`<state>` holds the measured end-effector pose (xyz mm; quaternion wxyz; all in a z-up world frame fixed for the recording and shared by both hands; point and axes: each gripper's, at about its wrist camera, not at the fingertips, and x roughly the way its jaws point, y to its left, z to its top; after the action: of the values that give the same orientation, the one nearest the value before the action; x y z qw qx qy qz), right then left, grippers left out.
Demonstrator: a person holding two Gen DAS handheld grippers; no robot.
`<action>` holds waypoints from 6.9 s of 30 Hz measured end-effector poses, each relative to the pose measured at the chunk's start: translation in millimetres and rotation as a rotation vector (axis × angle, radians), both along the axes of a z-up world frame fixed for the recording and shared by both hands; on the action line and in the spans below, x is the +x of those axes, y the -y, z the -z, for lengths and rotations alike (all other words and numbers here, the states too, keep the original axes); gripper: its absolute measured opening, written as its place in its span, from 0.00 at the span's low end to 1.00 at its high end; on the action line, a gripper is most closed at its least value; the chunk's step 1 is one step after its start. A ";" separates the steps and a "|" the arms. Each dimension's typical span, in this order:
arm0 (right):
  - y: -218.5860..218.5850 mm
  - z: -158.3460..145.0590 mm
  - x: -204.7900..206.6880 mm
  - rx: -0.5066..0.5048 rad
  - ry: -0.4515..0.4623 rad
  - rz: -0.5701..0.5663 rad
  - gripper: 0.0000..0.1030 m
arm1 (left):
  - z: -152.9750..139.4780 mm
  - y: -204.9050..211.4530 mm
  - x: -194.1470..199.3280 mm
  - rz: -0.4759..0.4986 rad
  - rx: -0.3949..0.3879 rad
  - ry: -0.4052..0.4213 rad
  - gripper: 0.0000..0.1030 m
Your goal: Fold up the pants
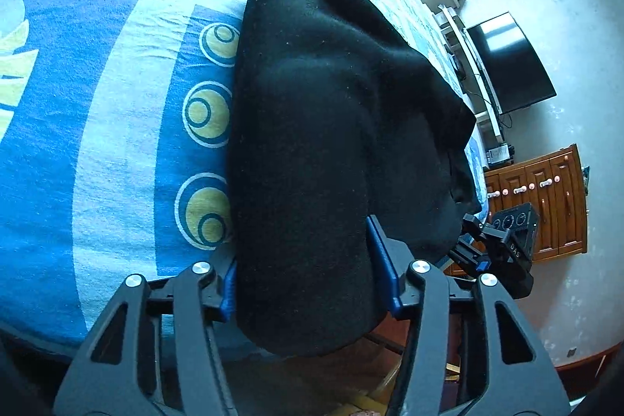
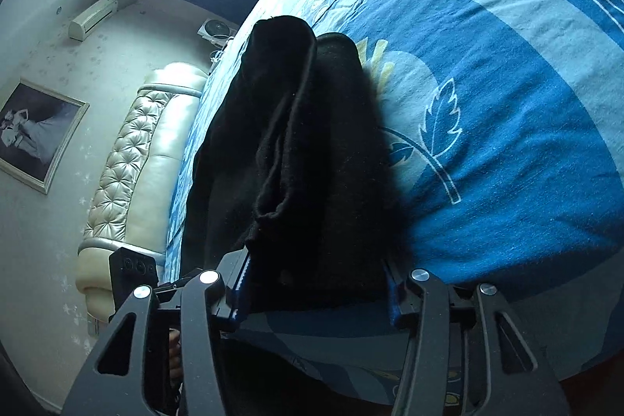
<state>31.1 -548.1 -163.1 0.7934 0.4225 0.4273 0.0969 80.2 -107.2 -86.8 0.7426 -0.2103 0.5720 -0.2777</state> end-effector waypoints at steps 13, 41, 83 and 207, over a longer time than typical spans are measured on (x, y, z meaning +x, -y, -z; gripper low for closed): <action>-49.4 -5.1 29.6 0.017 -0.004 -0.083 0.49 | -16.2 -35.7 -0.8 -0.032 0.109 0.075 0.46; -142.0 1.4 81.5 0.019 -0.025 -0.256 0.49 | -16.2 -134.9 -9.1 -0.162 0.146 0.096 0.48; -109.9 -33.7 104.7 -0.063 0.016 -0.226 0.74 | -39.5 -174.1 13.1 -0.159 0.083 0.247 0.89; -161.4 19.1 182.3 0.127 -0.015 -0.253 0.43 | -11.8 -199.1 68.6 -0.230 0.152 0.171 0.58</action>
<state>213.4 -386.6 -182.2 0.7433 0.4153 0.4761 0.2198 148.9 91.8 -75.1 0.8291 -0.1933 0.4984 -0.1635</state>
